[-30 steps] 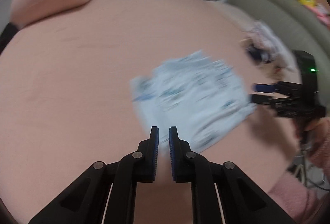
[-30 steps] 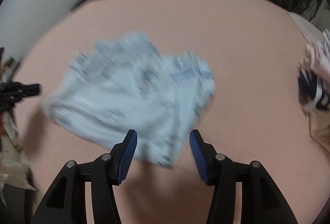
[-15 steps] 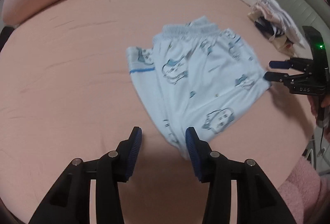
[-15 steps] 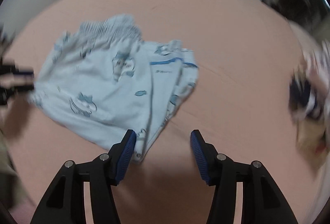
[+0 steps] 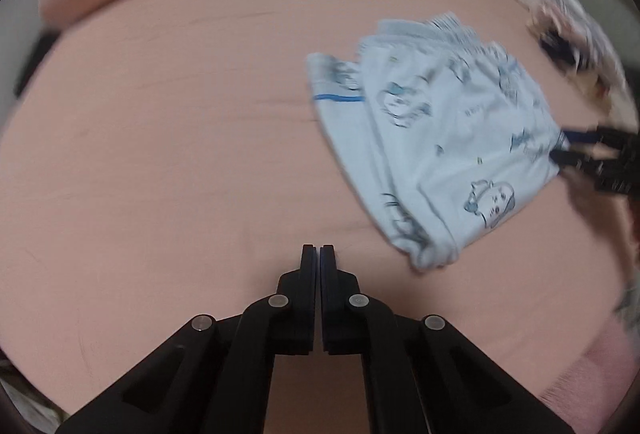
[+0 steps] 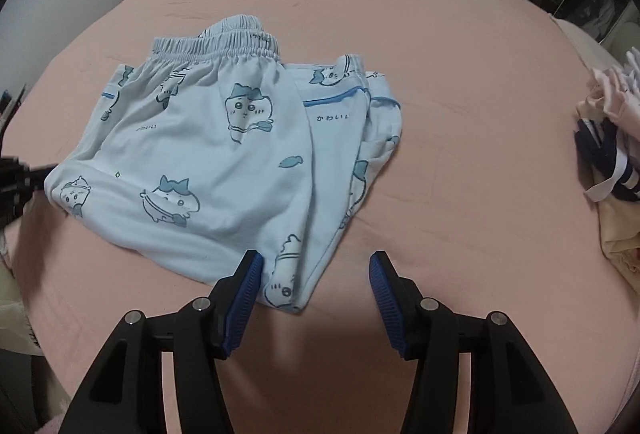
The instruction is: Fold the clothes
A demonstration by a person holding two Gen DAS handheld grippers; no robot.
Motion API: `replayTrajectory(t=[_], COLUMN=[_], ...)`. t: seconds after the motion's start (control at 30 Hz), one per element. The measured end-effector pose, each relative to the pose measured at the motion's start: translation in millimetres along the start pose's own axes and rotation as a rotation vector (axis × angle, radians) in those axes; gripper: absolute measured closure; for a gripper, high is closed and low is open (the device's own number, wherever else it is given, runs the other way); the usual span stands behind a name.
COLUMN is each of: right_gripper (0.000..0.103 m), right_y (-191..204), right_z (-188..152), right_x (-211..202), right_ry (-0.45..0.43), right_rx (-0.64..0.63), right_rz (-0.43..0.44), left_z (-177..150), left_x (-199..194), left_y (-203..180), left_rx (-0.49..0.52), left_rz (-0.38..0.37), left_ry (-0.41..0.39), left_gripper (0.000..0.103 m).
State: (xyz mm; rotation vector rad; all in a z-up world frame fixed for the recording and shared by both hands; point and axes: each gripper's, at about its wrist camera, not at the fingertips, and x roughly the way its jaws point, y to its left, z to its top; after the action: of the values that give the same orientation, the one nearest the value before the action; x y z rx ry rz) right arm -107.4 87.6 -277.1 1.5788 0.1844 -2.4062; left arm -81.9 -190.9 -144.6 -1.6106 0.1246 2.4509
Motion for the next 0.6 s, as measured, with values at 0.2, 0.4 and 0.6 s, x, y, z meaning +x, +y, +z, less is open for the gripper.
replayTrajectory(t=[0.2, 0.4, 0.6], right_gripper=[0.047, 0.050, 0.048], right_y=[-6.2, 35.3, -11.3], right_z=[12.7, 72.6, 51.5], right_x=[-45.0, 33.5, 17.5], right_ry=[-0.141, -0.017, -0.005], right_rx=[-0.016, -0.160, -0.194], right_rz=[0.089, 0.103, 0.026], left_z=[30.1, 52.2, 57.1], left_x=[-20.6, 66.5, 41.7], left_y=[-40.1, -85.1, -38.9], left_rx=[0.117, 0.286, 0.191], left_rz=[-0.163, -0.147, -0.074], left_ry=[-0.130, -0.019, -0.075], left_gripper=[0.100, 0.098, 0.080])
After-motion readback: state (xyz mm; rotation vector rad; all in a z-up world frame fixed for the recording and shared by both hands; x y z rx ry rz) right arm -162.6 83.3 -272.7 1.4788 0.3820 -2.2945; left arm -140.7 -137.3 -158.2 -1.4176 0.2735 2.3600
